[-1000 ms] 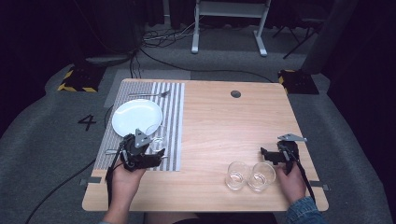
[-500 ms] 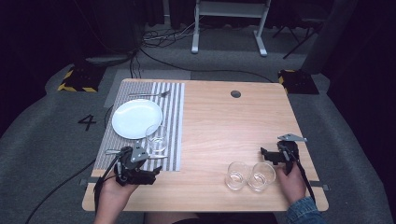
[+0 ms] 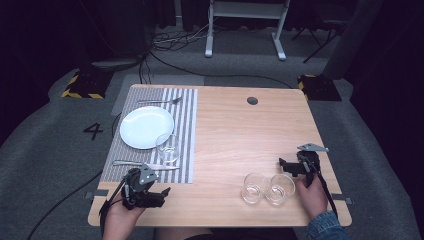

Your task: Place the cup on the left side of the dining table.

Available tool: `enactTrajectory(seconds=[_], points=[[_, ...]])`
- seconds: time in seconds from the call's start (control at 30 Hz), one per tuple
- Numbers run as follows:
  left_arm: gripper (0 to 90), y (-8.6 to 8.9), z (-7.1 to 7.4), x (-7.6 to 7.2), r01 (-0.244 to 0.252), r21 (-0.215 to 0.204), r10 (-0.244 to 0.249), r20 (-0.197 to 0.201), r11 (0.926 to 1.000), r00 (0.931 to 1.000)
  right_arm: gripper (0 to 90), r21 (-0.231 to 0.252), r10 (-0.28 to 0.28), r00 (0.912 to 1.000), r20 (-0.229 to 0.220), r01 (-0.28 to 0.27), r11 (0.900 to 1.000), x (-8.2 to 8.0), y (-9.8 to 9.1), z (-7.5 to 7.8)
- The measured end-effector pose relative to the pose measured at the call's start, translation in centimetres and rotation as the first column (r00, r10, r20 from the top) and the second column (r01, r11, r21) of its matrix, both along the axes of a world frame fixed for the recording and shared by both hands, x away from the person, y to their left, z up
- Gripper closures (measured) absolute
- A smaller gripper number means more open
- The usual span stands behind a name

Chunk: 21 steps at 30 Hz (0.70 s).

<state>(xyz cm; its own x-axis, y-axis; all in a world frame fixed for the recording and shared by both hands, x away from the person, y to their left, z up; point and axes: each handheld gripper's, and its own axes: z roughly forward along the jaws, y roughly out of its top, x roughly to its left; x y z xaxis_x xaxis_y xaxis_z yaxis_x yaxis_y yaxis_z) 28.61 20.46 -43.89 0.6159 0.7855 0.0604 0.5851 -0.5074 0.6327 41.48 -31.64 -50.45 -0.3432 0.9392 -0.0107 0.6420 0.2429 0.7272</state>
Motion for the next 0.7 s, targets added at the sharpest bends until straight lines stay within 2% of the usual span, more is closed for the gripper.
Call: enactTrajectory(seconds=[0.47,0.53,0.7], points=[[18.1,1.1,-2.9,-0.6,-0.069,-0.010,0.069,-0.026,0.9976,0.9973,8.9,0.000,-0.003,1.0000,0.001,0.003,1.0000,0.0,0.0,0.0],[18.1,1.1,-3.0,-0.6,-0.073,-0.010,0.073,-0.023,0.9973,0.9971,8.9,0.000,-0.003,1.0000,0.001,0.003,1.0000,0.0,0.0,0.0],[17.9,1.3,-4.1,-1.0,-0.150,-0.034,0.150,0.012,0.9881,0.9886,8.9,0.000,-0.003,1.0000,0.001,0.003,1.0000,0.0,0.0,0.0]])
